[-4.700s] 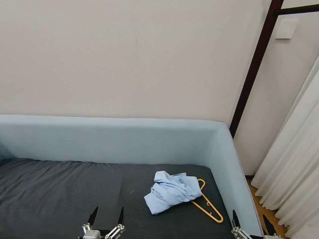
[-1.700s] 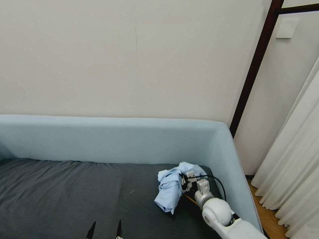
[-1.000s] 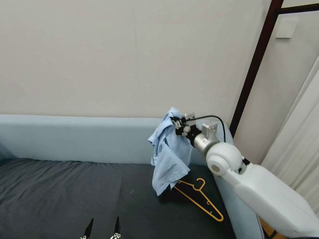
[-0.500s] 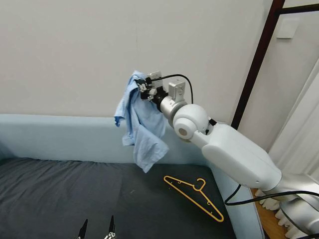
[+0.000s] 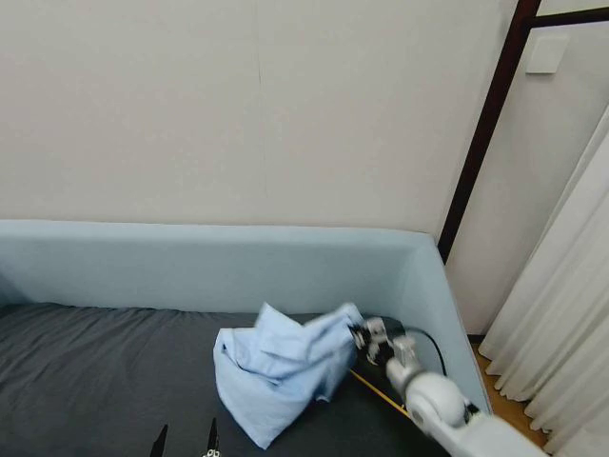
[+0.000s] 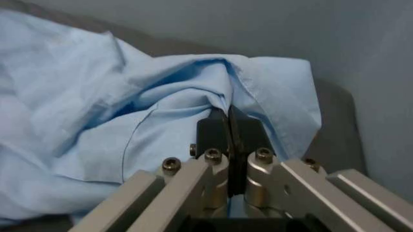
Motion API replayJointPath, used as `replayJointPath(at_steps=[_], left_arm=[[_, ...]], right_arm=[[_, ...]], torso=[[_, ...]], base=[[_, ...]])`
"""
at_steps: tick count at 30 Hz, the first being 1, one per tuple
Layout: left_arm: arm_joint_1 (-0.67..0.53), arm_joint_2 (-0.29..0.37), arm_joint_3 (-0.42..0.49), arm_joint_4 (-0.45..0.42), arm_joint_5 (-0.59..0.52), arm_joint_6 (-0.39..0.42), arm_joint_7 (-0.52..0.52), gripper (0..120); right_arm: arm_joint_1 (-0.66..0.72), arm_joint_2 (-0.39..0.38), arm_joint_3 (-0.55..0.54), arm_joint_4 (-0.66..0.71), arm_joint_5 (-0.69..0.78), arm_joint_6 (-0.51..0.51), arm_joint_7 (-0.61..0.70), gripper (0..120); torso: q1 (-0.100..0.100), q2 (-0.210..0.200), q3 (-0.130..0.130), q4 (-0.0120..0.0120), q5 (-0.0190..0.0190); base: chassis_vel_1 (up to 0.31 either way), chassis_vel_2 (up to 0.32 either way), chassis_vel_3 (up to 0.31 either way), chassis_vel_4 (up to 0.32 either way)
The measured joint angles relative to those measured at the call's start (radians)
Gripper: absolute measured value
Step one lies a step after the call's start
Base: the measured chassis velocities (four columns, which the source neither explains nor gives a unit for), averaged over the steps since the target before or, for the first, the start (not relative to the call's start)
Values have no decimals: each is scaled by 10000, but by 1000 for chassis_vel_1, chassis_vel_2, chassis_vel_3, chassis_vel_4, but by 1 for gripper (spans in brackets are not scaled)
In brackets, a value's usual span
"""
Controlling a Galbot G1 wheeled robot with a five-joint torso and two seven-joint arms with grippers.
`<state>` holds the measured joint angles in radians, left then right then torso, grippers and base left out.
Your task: Pick up the clothes from the sofa and hang them on the clothes hanger.
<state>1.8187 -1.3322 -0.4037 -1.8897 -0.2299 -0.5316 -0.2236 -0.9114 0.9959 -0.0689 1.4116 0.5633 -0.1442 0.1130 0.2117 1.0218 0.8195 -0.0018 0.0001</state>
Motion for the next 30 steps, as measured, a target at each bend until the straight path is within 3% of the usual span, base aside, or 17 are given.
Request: replayJointPath(at_steps=[4,10,23,27,30], left_arm=[[44,87,54,66,60,0,17,100],[62,106,89,122,92,-46,23,100],[-86,264,155,250,93,-52,15,100],[-21,298,106,238,102,-67,15,100],[107,343,22,187,120,-111,18,100]], right_arm=[[-158,422,573,-462,-57,27,136,0],[-284,498,738,-239,-598,-494,613,4],[-2783,-543,1733,3462,-869,-1342,1028,55],[-3090,-524,1512,4084,-876,-1230,850,66],[-2770,-91,909,3949,-1044,-660,459,81]], torso=[[0,1,0,13,-6],[0,0,0,11,-7],[0,1,0,5,-9],[0,1,0,4,-10],[0,2,0,6,-9]], base=[[0,0,0,0],[0,0,0,0],[0,0,0,0],[0,0,0,0],[0,0,0,0]])
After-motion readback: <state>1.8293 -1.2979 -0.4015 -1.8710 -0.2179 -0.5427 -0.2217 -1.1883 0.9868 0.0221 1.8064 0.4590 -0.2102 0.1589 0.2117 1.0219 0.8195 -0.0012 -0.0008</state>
